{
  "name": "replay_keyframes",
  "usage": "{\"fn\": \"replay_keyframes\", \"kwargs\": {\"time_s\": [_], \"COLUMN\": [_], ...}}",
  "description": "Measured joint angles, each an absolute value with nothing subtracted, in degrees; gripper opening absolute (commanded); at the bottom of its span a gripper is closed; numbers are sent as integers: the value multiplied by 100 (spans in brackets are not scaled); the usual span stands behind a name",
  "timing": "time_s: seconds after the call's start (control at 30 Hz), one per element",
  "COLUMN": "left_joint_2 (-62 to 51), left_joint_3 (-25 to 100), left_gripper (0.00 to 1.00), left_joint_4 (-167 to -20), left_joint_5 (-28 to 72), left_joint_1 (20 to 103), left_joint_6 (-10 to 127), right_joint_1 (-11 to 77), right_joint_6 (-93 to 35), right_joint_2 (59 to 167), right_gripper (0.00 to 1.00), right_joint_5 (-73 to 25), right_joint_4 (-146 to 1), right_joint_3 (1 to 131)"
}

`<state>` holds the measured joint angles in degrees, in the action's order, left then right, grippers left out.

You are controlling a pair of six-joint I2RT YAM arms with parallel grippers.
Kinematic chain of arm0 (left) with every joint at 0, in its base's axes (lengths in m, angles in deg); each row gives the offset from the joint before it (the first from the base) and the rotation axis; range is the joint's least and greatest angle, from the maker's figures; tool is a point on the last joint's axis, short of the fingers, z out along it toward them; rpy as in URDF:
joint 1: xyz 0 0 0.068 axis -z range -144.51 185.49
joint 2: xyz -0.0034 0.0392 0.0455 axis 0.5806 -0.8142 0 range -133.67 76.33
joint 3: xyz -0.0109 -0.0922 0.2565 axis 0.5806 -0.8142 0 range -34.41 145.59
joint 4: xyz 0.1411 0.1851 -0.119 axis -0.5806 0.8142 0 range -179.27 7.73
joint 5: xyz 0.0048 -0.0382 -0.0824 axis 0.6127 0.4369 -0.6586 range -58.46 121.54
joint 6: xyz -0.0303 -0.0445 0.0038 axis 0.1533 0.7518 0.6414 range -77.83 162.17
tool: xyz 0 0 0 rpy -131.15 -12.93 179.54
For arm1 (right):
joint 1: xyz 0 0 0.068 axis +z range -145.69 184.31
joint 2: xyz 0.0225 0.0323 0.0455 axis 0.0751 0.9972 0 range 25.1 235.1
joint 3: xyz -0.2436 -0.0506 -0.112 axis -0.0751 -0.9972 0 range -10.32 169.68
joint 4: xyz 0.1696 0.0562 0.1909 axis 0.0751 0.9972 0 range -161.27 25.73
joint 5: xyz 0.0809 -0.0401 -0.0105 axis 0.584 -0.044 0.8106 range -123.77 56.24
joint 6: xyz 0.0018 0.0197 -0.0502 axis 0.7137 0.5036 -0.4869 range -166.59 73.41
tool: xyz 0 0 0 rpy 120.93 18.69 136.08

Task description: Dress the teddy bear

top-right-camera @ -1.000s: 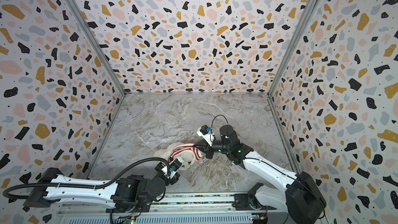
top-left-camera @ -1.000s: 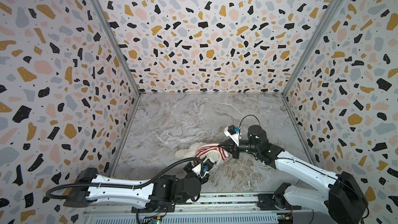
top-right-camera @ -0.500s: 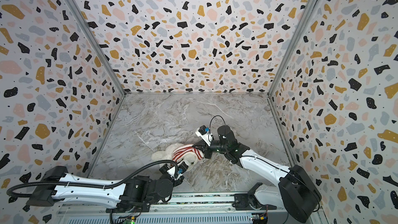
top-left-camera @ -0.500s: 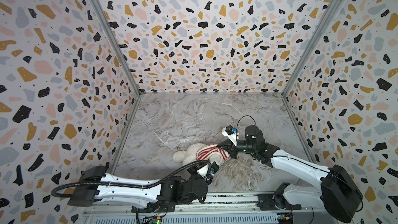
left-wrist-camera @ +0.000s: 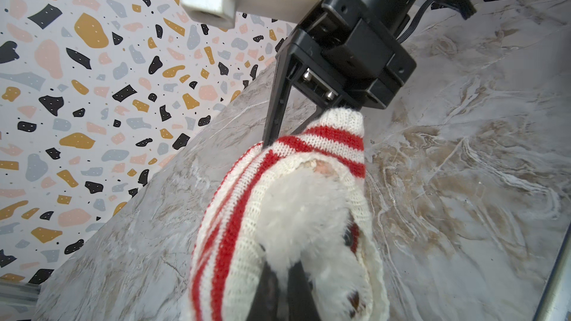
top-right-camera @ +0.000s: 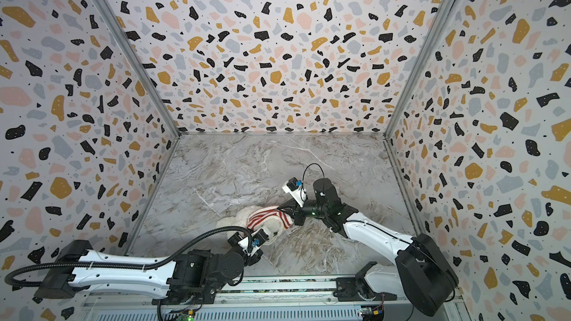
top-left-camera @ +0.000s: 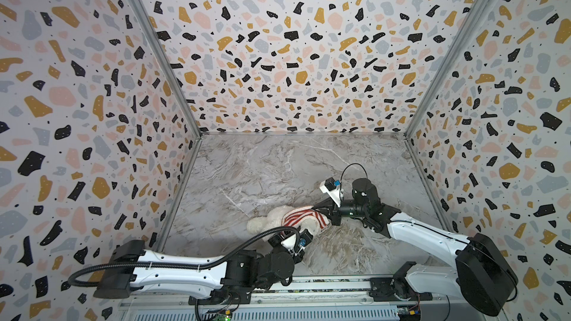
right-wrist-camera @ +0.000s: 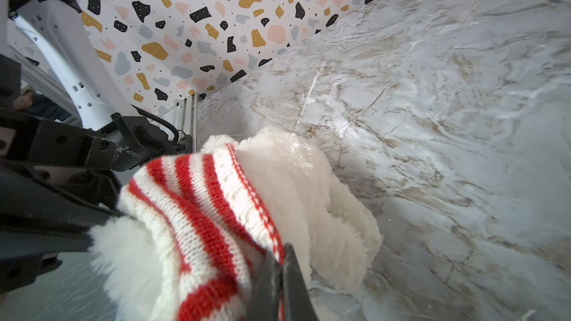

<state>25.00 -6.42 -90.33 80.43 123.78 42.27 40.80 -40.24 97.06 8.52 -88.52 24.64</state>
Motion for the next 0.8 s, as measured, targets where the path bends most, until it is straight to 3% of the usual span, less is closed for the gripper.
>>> {"fn": "replay_keyframes", "kwargs": {"time_s": [0.27, 0.37, 0.57, 0.8], "left_joint_2": [3110, 3184, 3239, 3241], "left_joint_3": [-675, -686, -681, -590], "left_gripper": [0, 0, 0, 0], "left_joint_4": [-8742, -8674, -8843, -8930], "left_joint_5": [7951, 7911, 8005, 7728], "left_joint_1": [12376, 12365, 12334, 11412], "left_joint_6": [4317, 4330, 4413, 4655], "right_joint_1": [4078, 4071, 3798, 3704], "right_joint_6": [-4022, -4018, -4031, -3957], "right_joint_2": [10049, 10126, 9284, 8434], "right_gripper": [2, 10, 38, 45], "right_joint_5": [1315, 1490, 1134, 749], "right_joint_4": [-9239, -9412, -9539, -9604], "right_joint_3": [2475, 2464, 1919, 1705]}}
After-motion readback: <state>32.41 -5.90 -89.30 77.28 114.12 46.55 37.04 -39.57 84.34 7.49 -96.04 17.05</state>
